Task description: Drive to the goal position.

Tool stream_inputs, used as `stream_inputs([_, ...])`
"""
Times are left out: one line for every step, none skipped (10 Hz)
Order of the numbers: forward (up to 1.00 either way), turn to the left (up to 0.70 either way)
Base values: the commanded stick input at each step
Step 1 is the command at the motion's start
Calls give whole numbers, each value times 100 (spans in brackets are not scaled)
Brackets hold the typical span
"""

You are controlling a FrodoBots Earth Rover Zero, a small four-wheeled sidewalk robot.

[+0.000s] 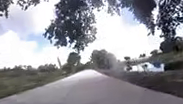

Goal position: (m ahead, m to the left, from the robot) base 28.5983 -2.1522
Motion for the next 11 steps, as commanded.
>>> stream_inputs([85, 0])
stream_inputs([85, 0])
stream_inputs([85, 0])
stream_inputs([85, 0])
stream_inputs([85, 0])
stream_inputs([85, 0])
stream_inputs([85, 0])
stream_inputs([85, 0])
stream_inputs([85, 0])
stream_inputs([85, 0])
stream_inputs([85, 0])
